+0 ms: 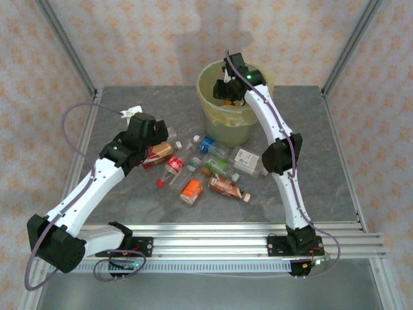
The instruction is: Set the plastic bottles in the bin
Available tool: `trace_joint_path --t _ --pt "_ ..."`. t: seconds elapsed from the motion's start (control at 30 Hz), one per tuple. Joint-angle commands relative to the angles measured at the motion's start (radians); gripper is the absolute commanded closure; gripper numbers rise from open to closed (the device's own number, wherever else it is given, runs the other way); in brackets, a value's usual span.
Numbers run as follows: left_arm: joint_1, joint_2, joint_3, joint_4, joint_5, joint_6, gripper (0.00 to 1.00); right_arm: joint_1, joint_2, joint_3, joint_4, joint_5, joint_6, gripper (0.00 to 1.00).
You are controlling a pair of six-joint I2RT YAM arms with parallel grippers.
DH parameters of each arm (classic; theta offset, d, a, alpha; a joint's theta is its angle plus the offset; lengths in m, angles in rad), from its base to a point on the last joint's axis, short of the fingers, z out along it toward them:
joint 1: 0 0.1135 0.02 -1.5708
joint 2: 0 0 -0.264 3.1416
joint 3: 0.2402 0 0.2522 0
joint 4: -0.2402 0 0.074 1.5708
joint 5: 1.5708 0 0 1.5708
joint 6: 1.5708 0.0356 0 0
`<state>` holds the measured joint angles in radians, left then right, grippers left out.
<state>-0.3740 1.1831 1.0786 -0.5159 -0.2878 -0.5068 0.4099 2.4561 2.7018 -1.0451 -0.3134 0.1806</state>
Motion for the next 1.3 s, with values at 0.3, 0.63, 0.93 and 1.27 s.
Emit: trace_joint_path --t 0.3,0.63,0.93,1.27 --pt "0.133 0.155 0.137 -0.086 0.032 0.061 0.00 -0.005 0.060 0.015 -0.130 0.414 -0.077 0.66" --pt "0.258 0.450 0.357 -0.220 0.156 0.275 0.01 -0.005 -0.026 0.048 -0.091 0.302 -0.092 0.51" --pt "0.287 0.719 0.620 -0.323 0.242 0.507 0.03 -0.005 -0.159 0.049 -0.078 0.218 -0.084 0.22" --pt "0.290 0.934 0.788 -0.390 0.291 0.564 0.07 0.000 -0.320 0.007 -0.108 0.275 -0.058 0.01"
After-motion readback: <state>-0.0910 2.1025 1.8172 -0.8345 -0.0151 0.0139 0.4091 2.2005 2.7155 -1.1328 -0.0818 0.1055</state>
